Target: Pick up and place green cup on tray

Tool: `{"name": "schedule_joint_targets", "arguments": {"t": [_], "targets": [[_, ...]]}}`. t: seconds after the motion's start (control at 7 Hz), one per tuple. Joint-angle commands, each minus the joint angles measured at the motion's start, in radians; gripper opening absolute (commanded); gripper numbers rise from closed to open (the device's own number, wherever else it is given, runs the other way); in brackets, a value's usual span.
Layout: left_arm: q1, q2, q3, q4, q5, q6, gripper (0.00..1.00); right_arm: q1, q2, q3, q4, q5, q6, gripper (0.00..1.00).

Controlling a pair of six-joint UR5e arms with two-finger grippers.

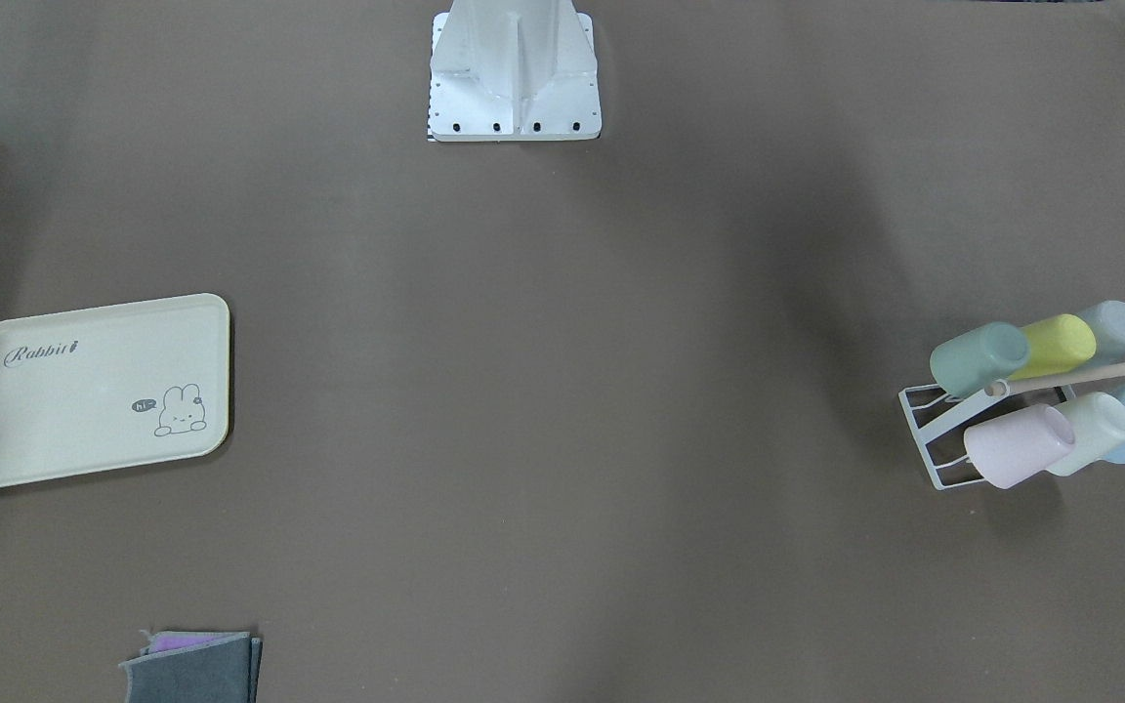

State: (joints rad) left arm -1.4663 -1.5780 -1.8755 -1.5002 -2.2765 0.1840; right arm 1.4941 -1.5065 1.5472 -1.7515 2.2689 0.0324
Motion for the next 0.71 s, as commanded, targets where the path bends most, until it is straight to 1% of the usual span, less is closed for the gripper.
{"name": "schedule_joint_targets", "arguments": {"t": [0.0,0.14,0.29,0.43,0.57], "targets": [[0.094,-0.04,-0.027,0.001,0.066,0.0,0.99,-0.002,-0.004,-0.006,0.036,0.0,0.0,1.0],[0.139,-0.046,-0.048,0.002,0.116,0.0,0.99,-0.003,-0.006,-0.007,0.061,0.001,0.0,1.0],[0.17,-0.051,-0.057,0.002,0.123,0.005,0.99,-0.002,-0.014,-0.007,0.061,0.001,0.001,1.0],[0.223,-0.065,-0.075,0.002,0.191,0.005,0.99,-0.002,-0.017,0.0,0.067,0.001,0.001,1.0],[0.278,-0.071,-0.088,0.003,0.278,0.009,0.99,-0.003,-0.015,0.005,0.069,0.004,0.004,1.0]]}}
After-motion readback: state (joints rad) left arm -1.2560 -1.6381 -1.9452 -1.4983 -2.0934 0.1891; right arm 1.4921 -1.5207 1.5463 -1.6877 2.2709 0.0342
